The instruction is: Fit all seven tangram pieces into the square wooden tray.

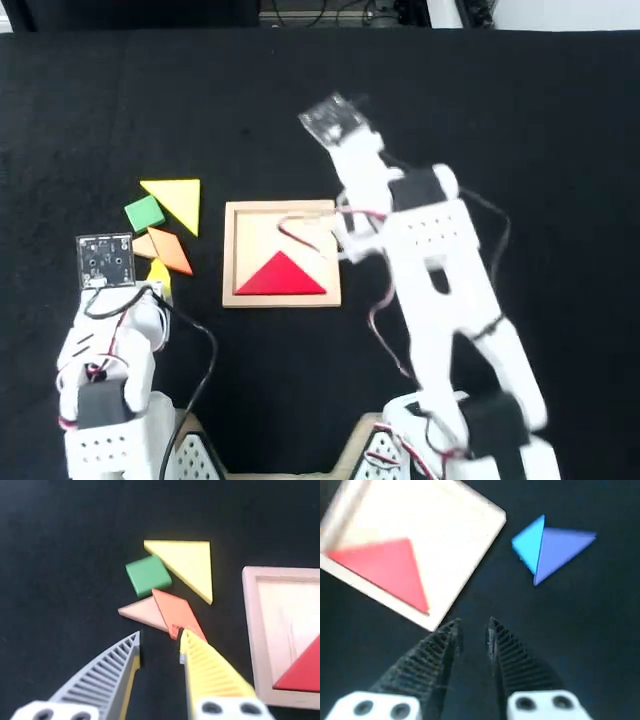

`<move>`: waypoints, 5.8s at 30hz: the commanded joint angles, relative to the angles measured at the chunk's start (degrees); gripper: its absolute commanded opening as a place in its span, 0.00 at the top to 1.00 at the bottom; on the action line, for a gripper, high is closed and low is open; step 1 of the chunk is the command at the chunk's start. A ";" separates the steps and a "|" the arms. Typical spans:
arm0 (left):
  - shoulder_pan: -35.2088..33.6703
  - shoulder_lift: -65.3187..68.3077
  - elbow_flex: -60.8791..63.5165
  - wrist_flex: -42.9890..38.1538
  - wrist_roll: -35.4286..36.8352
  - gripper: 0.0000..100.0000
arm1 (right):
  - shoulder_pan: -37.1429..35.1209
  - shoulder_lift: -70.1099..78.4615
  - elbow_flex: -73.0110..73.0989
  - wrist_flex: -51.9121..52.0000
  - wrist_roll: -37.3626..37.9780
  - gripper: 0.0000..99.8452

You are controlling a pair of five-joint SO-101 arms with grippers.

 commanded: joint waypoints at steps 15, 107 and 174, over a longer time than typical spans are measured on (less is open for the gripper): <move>11.21 63.47 -56.40 12.13 -30.59 0.86 | 6.33 -9.19 37.85 -39.12 -0.62 0.91; 7.25 104.44 -87.43 20.57 -59.78 0.79 | 8.18 -9.10 42.24 -47.56 -0.35 0.91; 7.60 135.21 -99.03 11.25 -74.20 0.74 | 8.18 -9.10 42.24 -47.56 -0.35 0.91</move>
